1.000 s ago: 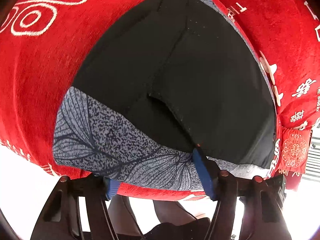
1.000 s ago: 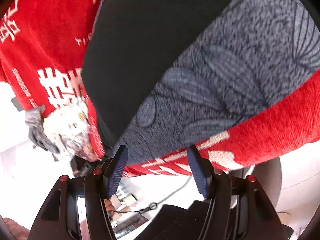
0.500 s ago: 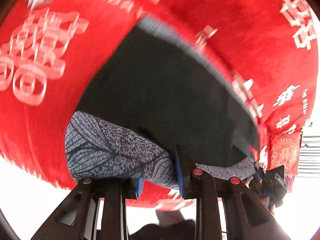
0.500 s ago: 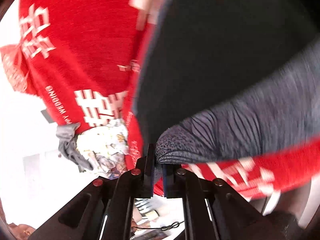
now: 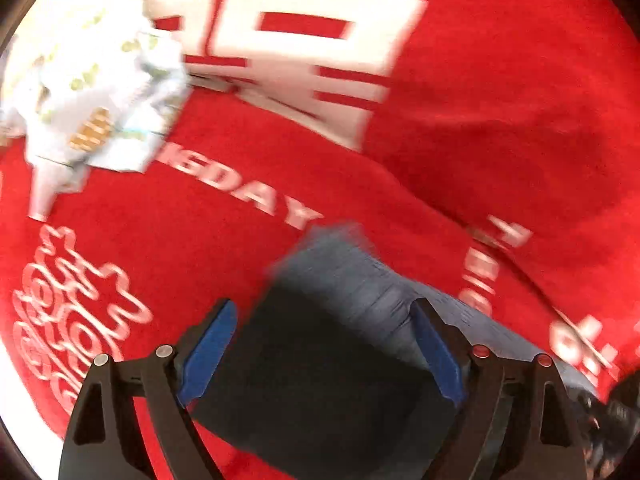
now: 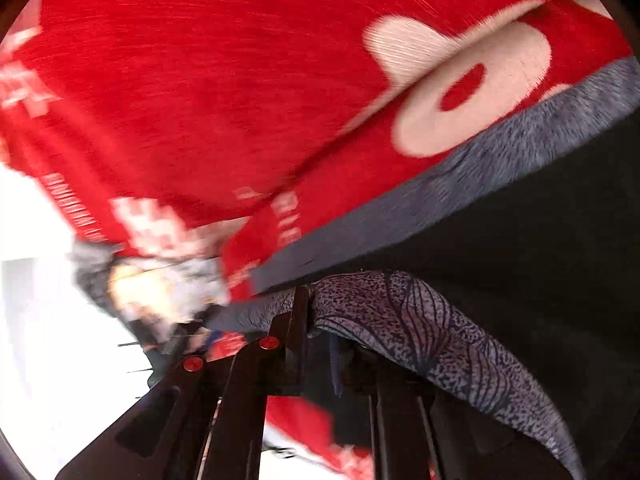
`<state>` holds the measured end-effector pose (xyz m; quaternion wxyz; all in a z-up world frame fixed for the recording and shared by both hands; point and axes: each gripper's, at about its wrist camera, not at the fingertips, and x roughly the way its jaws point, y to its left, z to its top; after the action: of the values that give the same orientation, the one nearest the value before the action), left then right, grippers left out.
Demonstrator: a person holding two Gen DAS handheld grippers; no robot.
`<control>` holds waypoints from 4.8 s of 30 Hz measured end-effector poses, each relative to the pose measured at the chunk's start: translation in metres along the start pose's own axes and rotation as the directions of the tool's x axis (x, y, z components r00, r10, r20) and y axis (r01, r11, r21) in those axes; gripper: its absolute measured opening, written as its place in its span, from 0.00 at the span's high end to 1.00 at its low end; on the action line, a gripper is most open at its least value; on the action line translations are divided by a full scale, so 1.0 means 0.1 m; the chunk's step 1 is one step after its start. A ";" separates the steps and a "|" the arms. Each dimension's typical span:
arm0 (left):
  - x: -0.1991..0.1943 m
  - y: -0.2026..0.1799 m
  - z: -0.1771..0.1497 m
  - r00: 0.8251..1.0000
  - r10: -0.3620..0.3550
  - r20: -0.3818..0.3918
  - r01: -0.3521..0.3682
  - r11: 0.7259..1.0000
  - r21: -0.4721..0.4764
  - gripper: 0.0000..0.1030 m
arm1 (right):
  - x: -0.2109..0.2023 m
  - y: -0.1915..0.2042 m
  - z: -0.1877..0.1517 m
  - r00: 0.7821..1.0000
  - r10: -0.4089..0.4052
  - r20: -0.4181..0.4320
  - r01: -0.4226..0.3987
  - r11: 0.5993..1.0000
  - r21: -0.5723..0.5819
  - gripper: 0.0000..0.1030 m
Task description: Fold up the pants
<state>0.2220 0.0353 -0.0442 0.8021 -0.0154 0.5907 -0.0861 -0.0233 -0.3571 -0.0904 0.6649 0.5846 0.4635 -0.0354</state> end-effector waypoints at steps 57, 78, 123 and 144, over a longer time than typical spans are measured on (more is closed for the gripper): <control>-0.52 -5.09 -1.98 0.827 -0.378 -0.415 0.561 0.609 0.562 0.14 | -3.70 -1.98 0.09 0.898 -0.110 0.425 0.009 0.973 0.232 0.74; 0.18 -4.09 -2.44 0.952 0.040 -0.304 0.156 0.790 0.593 0.14 | -3.51 -2.65 0.01 0.918 -0.286 0.276 0.190 0.926 0.327 0.94; 0.19 -2.36 -2.08 0.953 0.183 -0.241 -0.095 0.937 0.336 0.00 | -2.26 -2.03 -0.17 0.999 -0.007 -0.047 0.019 0.964 0.265 0.67; 0.35 -1.55 -1.36 0.963 0.140 -0.229 -0.028 0.900 0.435 0.00 | -0.46 -0.86 -0.97 0.978 0.093 -0.189 -0.049 0.973 0.225 0.49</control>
<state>0.0837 -0.1125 -0.0985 0.7063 0.1977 0.6555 -0.1797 -0.1561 -0.3278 -0.1136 0.5479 0.6711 0.4994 -0.0039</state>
